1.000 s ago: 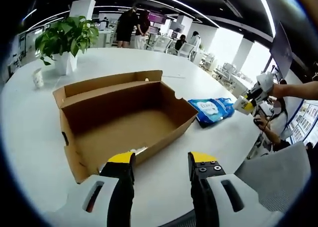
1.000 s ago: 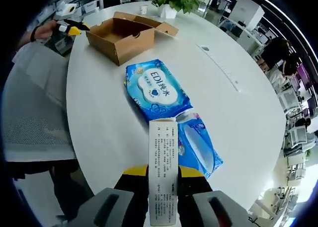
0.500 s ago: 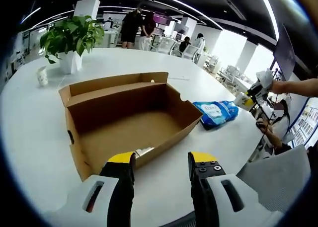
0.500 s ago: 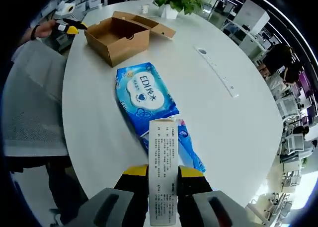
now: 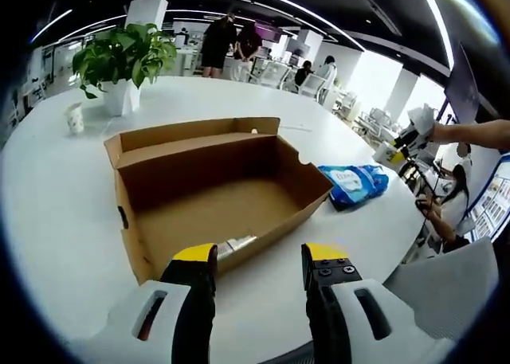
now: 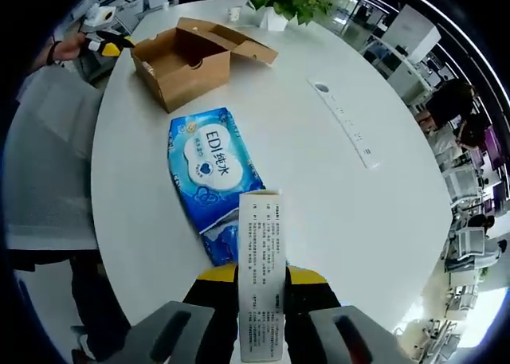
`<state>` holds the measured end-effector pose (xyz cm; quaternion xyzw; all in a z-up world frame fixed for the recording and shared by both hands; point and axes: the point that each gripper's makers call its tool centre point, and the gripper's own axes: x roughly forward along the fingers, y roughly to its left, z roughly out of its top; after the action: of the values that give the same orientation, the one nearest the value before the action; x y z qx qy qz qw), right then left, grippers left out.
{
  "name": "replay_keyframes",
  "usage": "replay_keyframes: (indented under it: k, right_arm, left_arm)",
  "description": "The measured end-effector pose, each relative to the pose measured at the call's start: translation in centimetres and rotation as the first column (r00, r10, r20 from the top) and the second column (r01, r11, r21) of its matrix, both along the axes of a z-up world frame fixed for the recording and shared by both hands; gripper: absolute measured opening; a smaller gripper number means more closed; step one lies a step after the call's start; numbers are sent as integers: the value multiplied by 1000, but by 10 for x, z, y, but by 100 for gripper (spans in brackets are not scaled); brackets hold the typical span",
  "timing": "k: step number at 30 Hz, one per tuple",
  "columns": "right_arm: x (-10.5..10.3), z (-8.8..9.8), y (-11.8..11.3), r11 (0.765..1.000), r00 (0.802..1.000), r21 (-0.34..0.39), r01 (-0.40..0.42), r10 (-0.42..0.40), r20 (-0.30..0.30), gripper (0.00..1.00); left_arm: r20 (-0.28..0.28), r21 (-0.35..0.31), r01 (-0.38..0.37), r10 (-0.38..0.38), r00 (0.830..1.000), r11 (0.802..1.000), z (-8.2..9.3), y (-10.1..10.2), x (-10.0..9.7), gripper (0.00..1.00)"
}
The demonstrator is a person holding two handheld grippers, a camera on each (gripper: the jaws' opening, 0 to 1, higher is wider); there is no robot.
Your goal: Operate the shoe box by opening the lid, removing the specified soft item, and placing it in the target area until the item is outside and the box remains undamaged.
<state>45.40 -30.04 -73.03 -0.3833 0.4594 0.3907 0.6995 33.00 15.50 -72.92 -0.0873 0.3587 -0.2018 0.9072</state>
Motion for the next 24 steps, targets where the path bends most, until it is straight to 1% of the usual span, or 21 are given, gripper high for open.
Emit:
replay_keyframes:
  k: [4, 9, 13, 17, 20, 24]
  right_arm:
    - [10, -1, 0, 1000, 1000, -3, -8, 8, 1, 17]
    - [21, -4, -2, 1000, 1000, -17, -22, 22, -3, 17]
    - [33, -8, -4, 999, 1000, -25, -31, 31, -5, 17]
    - [40, -11, 0, 999, 999, -24, -38, 38, -7, 17]
    - [48, -17, 3, 999, 999, -22, -46, 46, -9, 17]
    - [54, -22, 6, 997, 998, -34, -66, 66, -5, 17]
  left_arm:
    - [0, -2, -6, 6, 1000, 1000, 0, 3, 1, 43]
    - [4, -10, -39, 39, 999, 999, 0, 12, 4, 43]
    - [1, -12, -54, 54, 999, 998, 0, 15, 4, 43]
    - [0, -9, -57, 57, 998, 998, -1, 16, 5, 43]
    - [-3, -6, -65, 65, 998, 998, -1, 19, 5, 43]
    - [-6, -4, -75, 75, 997, 997, -3, 24, 7, 43]
